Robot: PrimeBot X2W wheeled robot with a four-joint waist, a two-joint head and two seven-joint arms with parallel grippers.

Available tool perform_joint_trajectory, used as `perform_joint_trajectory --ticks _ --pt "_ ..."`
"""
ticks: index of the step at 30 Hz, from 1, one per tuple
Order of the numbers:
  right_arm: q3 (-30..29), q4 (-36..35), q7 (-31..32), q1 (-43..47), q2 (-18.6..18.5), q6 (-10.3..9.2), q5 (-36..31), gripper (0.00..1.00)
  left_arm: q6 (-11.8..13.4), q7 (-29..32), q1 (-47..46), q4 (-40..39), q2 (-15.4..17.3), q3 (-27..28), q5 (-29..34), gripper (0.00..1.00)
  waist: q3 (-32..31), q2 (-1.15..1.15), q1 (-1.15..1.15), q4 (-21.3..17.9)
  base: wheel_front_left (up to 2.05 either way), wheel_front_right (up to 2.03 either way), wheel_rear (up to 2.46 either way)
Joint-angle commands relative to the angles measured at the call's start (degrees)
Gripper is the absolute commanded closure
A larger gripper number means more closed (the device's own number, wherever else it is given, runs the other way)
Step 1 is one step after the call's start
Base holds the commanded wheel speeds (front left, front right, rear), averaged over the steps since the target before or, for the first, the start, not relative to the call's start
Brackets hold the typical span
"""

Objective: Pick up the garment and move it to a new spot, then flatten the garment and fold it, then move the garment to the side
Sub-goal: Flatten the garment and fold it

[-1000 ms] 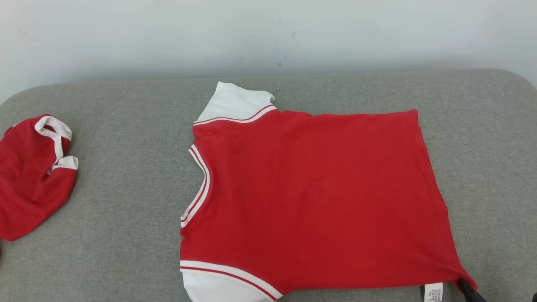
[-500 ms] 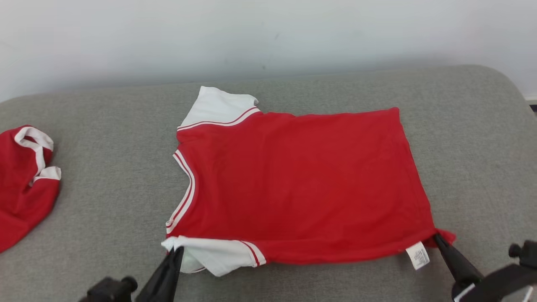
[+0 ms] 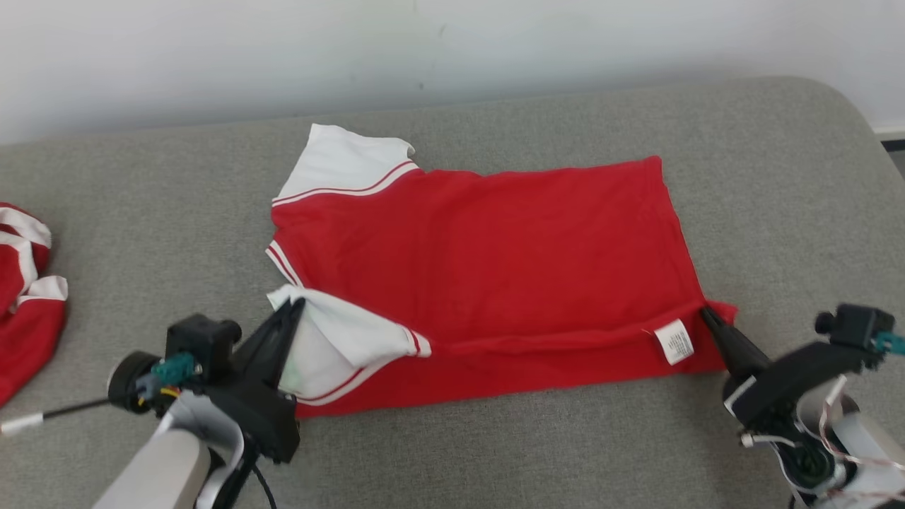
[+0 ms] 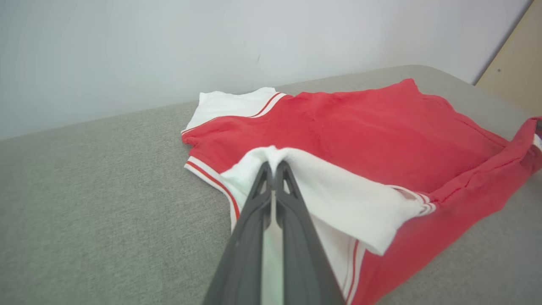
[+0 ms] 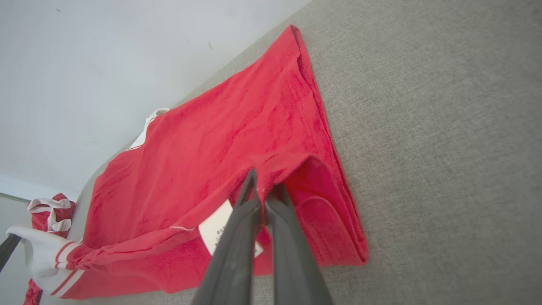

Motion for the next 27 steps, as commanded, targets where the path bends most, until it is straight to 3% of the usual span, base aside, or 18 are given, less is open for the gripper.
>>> perform_joint_trajectory --ticks 1,10,11,13,14,15,22,27 --pt "0.3 1.4 0.2 -2.2 1.0 -0.14 -1.0 1.00 -0.5 -0.2 -2.3 2.0 -0.2 -0.4 1.0 1.00 1.1 -0.01 -0.01 -0.7 0.00 0.00 0.00" --pt "2.8 10.0 -1.1 -11.1 4.6 -0.14 -5.8 1.00 -2.5 -2.9 -11.5 16.3 -2.0 -4.3 1.7 1.00 3.5 -0.01 -0.01 -1.6 0.00 0.00 0.00" --pt "3.0 10.6 -1.4 -11.5 4.8 -0.14 -6.1 0.90 -2.7 -3.5 -12.1 17.6 -2.2 -4.6 1.6 1.00 3.6 -0.01 -0.01 -1.6 0.00 0.00 0.00" --pt "3.1 11.3 -2.3 -12.1 5.4 -0.14 -5.4 0.28 -2.8 -5.5 -13.2 20.0 -2.6 -5.1 2.1 1.00 3.4 -0.01 -0.01 -1.5 0.00 0.00 0.00" --pt "3.0 11.6 -2.7 -12.2 5.5 -0.14 -5.0 0.00 -2.8 -6.2 -13.5 21.0 -3.0 -5.5 2.4 0.55 3.2 -0.01 -0.01 -1.4 0.00 0.00 0.00" --pt "3.1 11.9 -3.4 -12.2 5.3 -0.14 -5.3 0.00 -2.9 -7.0 -13.7 22.2 -3.4 -6.0 2.5 0.02 3.0 -0.01 -0.01 -1.3 0.00 0.00 0.00" --pt "3.2 11.1 -9.7 -9.5 3.3 -0.14 -6.7 0.00 -3.1 -10.4 -12.6 24.7 -5.1 -5.5 1.2 0.00 1.2 -0.01 -0.01 -0.2 0.00 0.00 0.00" --pt "3.0 9.3 -14.1 -5.4 2.1 -0.14 -7.4 0.00 -1.9 -11.1 -8.5 21.0 -5.3 -2.0 0.2 0.00 0.4 -0.01 -0.01 0.4 0.00 0.00 0.00"
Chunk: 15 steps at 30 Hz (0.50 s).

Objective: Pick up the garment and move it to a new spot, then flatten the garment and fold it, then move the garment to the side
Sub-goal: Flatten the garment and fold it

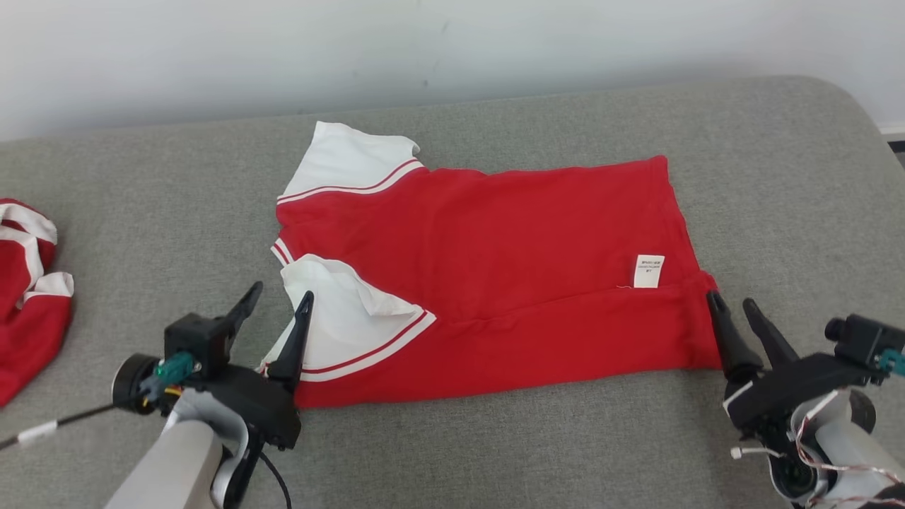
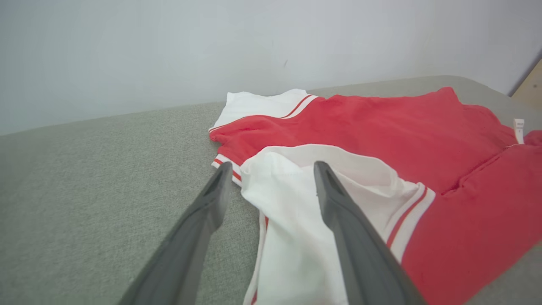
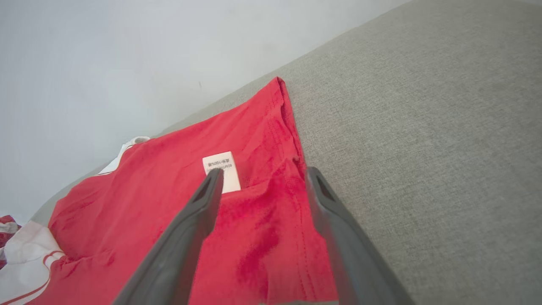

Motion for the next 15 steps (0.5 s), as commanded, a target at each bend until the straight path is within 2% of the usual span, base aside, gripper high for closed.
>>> perform_joint_trajectory --ticks 1,2,7,12,15 --pt "-0.1 -0.3 -0.6 0.9 -0.2 -0.14 -0.3 0.00 0.6 -0.3 1.5 -1.0 -0.1 0.6 -0.5 0.00 -0.2 -0.01 0.00 0.3 0.00 0.00 0.00" --pt "-0.5 -0.9 -1.5 3.0 -0.5 -0.14 -0.6 0.00 1.5 -0.3 5.0 -4.4 -0.2 2.7 -0.2 0.00 -0.3 -0.01 0.00 0.4 0.00 0.00 0.00" --pt "-2.6 -1.7 -2.9 6.7 -0.7 -0.14 -2.0 0.00 3.1 -0.3 13.8 -10.9 0.1 6.1 1.0 0.00 -0.3 -0.01 0.00 0.4 0.00 0.00 0.00" --pt "-3.9 -0.7 -3.3 7.5 0.3 -0.14 -4.2 0.00 4.1 -0.3 19.5 -13.5 -0.9 8.5 1.0 0.00 0.0 -0.01 0.00 0.5 0.00 0.00 0.00" --pt "-4.4 0.6 -2.9 6.8 1.1 -0.14 -5.2 0.00 3.6 -0.3 20.2 -13.8 -1.6 9.0 1.5 0.00 0.2 -0.01 0.00 0.9 0.00 0.00 0.00"
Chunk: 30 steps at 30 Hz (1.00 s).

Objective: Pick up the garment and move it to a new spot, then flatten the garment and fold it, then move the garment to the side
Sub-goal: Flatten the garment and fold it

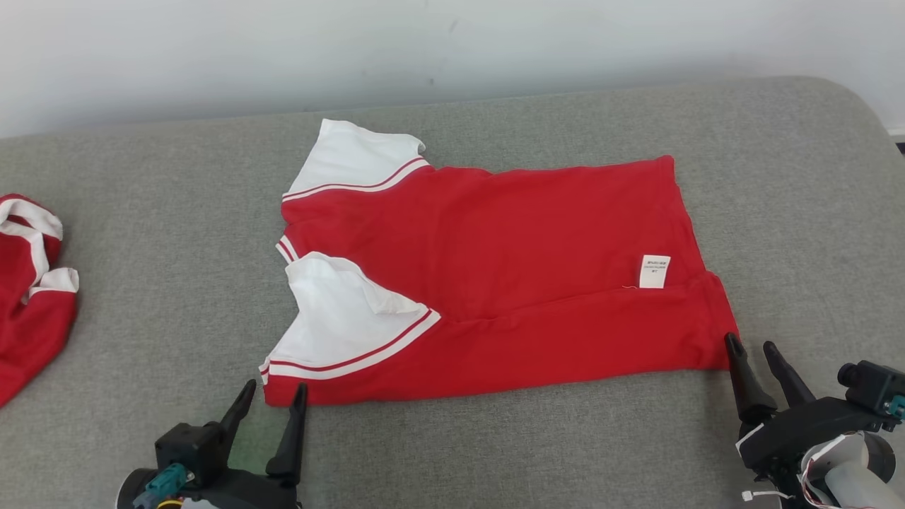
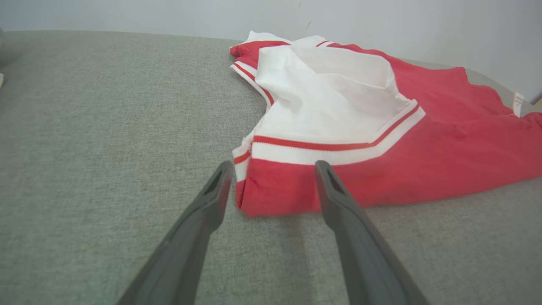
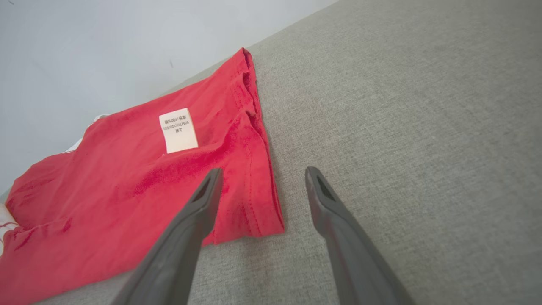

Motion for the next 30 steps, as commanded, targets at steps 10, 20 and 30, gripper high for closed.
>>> perform_joint_trajectory --ticks 10,20,30 --pt "0.6 4.9 1.5 -2.5 2.7 -0.14 -3.0 0.00 -1.8 -0.2 -3.2 5.7 -3.3 0.5 1.1 0.00 0.6 0.00 0.00 1.4 0.00 0.00 0.00" --pt "2.2 6.4 1.5 -3.2 3.9 -0.14 -3.6 1.00 -3.7 -0.2 -5.4 11.4 -5.1 1.5 1.4 1.00 -0.1 0.00 0.00 0.6 0.00 0.00 0.00" --pt "2.4 2.8 0.5 1.9 4.2 -0.14 0.0 1.00 -2.9 -0.2 5.6 4.5 -5.7 7.5 1.8 1.00 -4.1 0.00 0.00 0.9 0.00 0.00 0.00"
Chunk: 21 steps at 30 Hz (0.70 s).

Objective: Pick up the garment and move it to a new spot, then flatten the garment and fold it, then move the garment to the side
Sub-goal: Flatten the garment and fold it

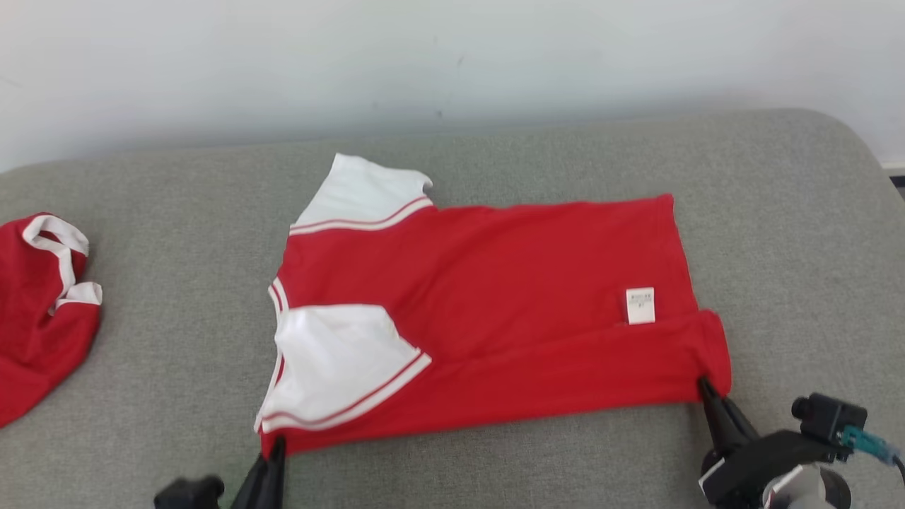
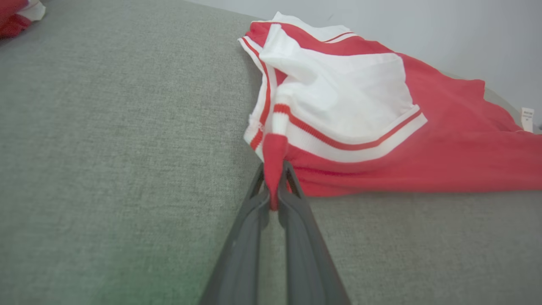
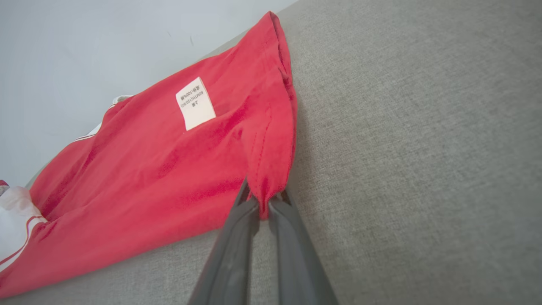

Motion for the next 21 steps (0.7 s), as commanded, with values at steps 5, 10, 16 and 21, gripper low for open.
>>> perform_joint_trajectory --ticks 5,10,16,21 --pt "-0.9 -2.8 0.2 5.5 -0.7 -0.14 1.7 1.00 0.8 -0.2 6.5 -3.0 -1.5 0.9 0.4 1.00 -2.4 0.00 0.00 1.2 0.00 0.00 0.00" --pt "-3.2 -5.5 0.8 11.1 -1.8 -0.14 2.6 1.00 0.6 -0.2 9.7 -3.3 -2.2 0.4 0.3 1.00 -3.1 0.00 0.00 1.8 0.00 0.00 0.00" --pt "-6.1 -8.3 3.4 15.6 -2.3 -0.14 2.4 1.00 1.0 -0.2 12.5 -4.0 -2.9 1.0 0.0 1.00 -3.0 0.00 0.00 1.0 0.00 0.00 0.00" --pt "-8.4 -10.6 5.7 18.7 -1.4 -0.14 1.6 1.00 1.2 -0.2 14.0 -3.9 -3.5 1.2 0.1 1.00 -3.4 0.00 0.00 0.6 0.00 0.00 0.00"
